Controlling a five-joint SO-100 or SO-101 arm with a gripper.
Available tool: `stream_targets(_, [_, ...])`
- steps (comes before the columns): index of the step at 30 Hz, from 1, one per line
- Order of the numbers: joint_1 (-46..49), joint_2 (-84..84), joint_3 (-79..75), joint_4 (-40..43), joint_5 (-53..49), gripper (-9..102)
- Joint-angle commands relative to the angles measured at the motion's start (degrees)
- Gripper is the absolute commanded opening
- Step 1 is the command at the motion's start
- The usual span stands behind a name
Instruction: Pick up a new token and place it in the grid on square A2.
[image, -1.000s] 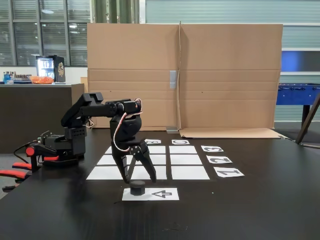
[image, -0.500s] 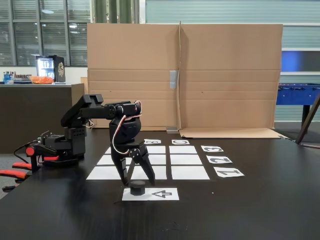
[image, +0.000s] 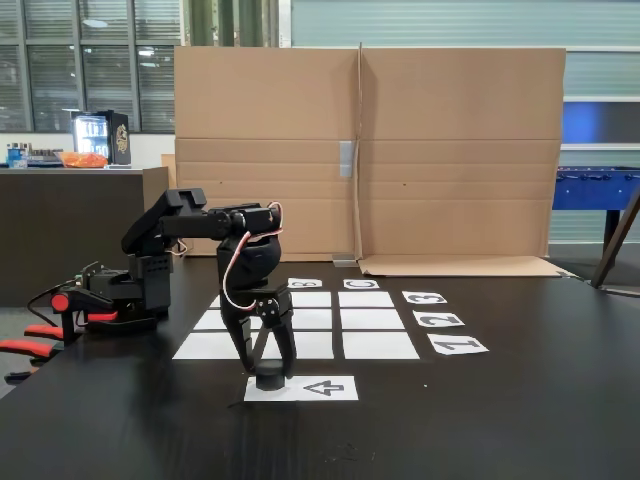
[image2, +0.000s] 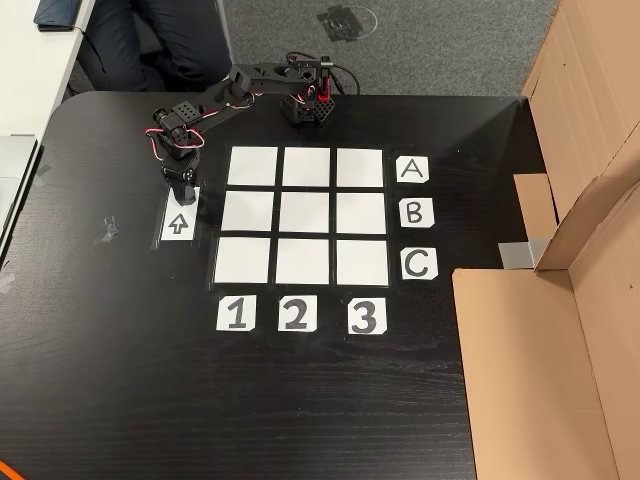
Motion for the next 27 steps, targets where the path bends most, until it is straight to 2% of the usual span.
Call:
stream_targets(1, [0.5,0.4,-2.5,0.1,-0.3,17])
stream_targets(9, [0.8,0.8,-3.1,0.4,-0.1,12])
stream_targets(18, [-1.2,2.5,-7.5,5.2,0.4,11])
stream_targets(27, [-6.2,10.5,-2.1,5.5,1.6,11])
